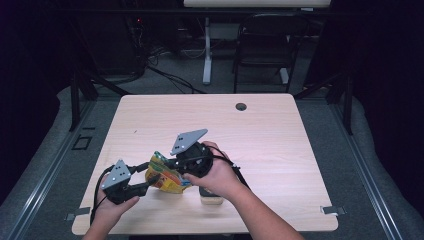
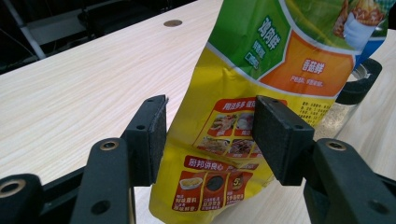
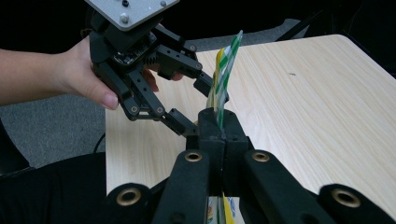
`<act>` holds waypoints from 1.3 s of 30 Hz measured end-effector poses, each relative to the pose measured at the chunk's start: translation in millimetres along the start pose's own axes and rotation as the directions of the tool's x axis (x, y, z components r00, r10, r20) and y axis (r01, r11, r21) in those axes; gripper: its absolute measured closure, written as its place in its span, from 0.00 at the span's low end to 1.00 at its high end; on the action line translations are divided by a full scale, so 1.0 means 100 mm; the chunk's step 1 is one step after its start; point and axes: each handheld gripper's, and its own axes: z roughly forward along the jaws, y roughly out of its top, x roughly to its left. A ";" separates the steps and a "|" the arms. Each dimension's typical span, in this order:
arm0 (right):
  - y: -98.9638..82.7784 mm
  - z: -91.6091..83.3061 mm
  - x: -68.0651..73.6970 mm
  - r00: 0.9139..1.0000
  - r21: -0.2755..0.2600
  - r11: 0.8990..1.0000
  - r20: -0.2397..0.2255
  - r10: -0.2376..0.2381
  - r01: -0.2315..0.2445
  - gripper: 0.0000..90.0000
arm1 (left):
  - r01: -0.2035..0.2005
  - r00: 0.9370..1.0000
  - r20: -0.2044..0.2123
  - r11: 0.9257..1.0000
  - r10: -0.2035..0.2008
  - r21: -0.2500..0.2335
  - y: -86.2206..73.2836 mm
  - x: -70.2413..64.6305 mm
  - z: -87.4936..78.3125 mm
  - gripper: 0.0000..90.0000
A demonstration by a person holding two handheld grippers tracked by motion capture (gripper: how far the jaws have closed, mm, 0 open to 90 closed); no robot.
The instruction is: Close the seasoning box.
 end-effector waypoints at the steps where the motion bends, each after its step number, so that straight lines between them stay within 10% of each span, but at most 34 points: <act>1: 0.00 0.01 0.00 1.000 -0.002 1.000 0.000 0.002 -0.002 1.00 | 0.002 1.000 0.000 1.000 -0.002 0.001 -0.01 0.00 0.00 0.51; 39: 0.08 0.26 0.01 0.999 0.014 1.000 -0.044 0.012 -0.012 0.94 | 0.031 0.999 -0.021 0.999 -0.031 0.012 -0.11 0.08 -0.14 0.54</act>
